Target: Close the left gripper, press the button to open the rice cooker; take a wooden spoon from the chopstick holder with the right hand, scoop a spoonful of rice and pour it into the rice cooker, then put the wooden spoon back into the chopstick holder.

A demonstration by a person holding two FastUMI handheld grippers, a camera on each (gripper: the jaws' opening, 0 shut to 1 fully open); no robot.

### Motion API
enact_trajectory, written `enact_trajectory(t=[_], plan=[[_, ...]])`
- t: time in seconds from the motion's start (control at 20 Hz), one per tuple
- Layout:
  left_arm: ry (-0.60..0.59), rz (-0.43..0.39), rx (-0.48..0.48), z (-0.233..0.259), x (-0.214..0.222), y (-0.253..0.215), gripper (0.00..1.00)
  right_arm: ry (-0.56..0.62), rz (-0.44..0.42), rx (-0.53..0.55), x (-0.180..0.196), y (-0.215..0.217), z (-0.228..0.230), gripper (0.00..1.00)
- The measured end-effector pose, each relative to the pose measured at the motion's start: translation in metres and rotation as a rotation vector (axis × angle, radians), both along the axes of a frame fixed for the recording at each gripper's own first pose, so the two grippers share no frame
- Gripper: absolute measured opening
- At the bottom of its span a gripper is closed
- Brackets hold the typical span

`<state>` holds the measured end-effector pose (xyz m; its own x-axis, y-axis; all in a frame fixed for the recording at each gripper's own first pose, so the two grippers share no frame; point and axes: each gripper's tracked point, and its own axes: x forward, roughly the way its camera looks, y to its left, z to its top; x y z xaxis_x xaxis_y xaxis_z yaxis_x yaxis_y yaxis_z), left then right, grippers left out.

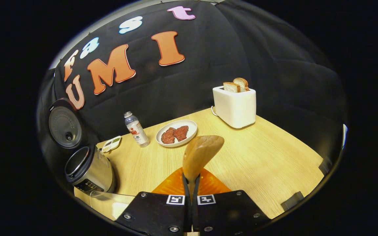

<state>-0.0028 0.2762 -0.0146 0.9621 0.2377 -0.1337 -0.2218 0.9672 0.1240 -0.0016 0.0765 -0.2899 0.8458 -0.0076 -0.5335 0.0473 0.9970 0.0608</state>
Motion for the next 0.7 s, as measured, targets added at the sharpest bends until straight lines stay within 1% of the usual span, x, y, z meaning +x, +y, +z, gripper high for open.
enact_trajectory(t=[0.1,0.2,0.25,0.3,0.35,0.45,0.55,0.6,0.7], plan=[[0.011,0.0,-0.005,-0.005,0.001,-0.001,1.0,-0.001,-0.018,0.025,0.0,-0.005,-0.002,0.03],[0.022,-0.001,-0.018,-0.012,0.003,-0.002,1.0,0.001,-0.036,0.021,0.0,-0.011,-0.004,0.07],[0.031,-0.003,-0.028,-0.016,0.006,-0.003,1.0,0.009,-0.047,0.021,-0.001,-0.013,-0.004,0.11],[0.043,-0.01,-0.038,-0.018,0.007,-0.007,1.0,0.021,-0.062,0.023,-0.002,-0.016,-0.006,0.13],[0.056,-0.013,-0.044,-0.02,0.007,-0.01,1.0,0.025,-0.064,0.04,-0.005,-0.014,-0.003,0.2],[0.054,-0.021,-0.046,-0.017,0.012,-0.015,1.0,0.04,-0.079,0.037,-0.007,-0.017,-0.002,0.52],[0.04,-0.025,-0.042,-0.009,0.018,-0.019,1.0,0.047,-0.101,-0.005,-0.01,-0.025,0.001,0.91],[0.033,-0.026,-0.04,-0.005,0.021,-0.021,1.0,0.043,-0.107,-0.025,-0.012,-0.028,0.006,0.95],[0.018,-0.034,-0.036,0.006,0.03,-0.028,1.0,0.038,-0.119,-0.071,-0.019,-0.036,0.021,0.95]])
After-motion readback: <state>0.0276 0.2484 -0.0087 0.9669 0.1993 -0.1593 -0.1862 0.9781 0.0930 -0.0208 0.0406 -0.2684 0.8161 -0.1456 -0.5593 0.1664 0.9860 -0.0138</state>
